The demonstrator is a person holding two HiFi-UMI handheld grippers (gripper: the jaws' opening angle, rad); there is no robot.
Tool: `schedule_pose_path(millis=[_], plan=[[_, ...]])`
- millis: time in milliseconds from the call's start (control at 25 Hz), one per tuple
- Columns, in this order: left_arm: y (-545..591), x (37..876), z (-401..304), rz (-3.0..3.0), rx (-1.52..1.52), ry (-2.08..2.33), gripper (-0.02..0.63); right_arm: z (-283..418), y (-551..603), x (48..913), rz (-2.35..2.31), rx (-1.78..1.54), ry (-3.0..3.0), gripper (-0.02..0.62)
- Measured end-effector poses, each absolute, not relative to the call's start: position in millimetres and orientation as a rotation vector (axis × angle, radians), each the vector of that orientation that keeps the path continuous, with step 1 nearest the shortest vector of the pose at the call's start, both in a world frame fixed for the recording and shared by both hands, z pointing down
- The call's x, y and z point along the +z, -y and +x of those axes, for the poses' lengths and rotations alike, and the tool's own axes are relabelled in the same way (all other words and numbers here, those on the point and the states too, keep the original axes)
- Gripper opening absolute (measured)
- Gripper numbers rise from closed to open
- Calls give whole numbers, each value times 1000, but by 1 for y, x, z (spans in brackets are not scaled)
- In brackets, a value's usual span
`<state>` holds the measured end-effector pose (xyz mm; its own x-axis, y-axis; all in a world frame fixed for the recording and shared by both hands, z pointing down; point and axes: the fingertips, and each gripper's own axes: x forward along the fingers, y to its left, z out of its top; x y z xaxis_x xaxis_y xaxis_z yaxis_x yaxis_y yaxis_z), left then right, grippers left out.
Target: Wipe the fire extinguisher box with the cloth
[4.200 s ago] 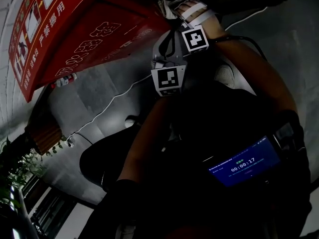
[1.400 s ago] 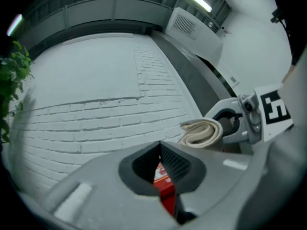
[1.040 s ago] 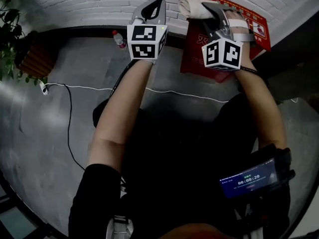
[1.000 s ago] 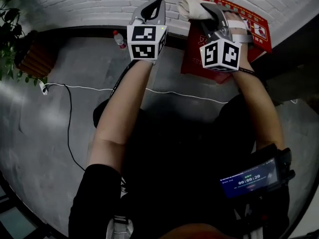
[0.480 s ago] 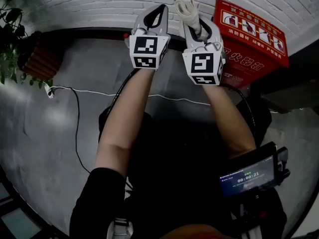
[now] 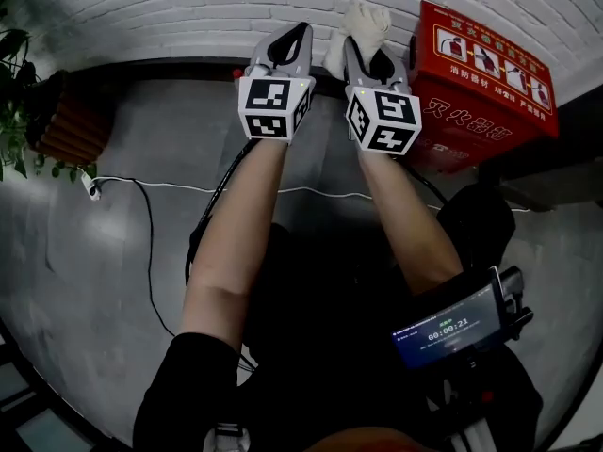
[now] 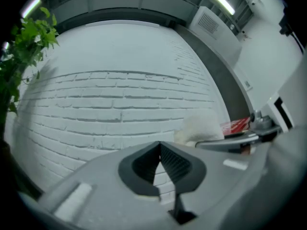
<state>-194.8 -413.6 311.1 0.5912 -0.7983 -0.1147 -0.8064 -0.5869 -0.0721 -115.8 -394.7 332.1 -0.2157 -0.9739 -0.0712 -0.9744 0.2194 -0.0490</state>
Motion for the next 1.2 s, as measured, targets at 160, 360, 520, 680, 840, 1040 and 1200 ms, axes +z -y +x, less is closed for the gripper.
schedule_pose_path(millis=[160,360,520,680,840,1040,1200], plan=[[428,316,-181,-2748,122,-1347,2,-93,407,346,-1927,-115,-2212,104],[430,327,-152,-2804,94,-1246,2,-60,414,364,-1957,-258,-1986,104],[429,338,-134,-2864,71,-1175,2,-43,419,384,-1918,-409,-1840,104],[430,339,-127,-2878,64,-1135,2,-32,422,395,-1837,-519,-1706,104],[433,338,-131,-2877,54,-1128,2,-23,421,403,-1724,-625,-1555,103],[437,343,-135,-2902,58,-1152,2,-4,417,416,-1606,-698,-1368,98],[433,349,-128,-2909,24,-1108,2,8,413,428,-1547,-711,-1239,94]])
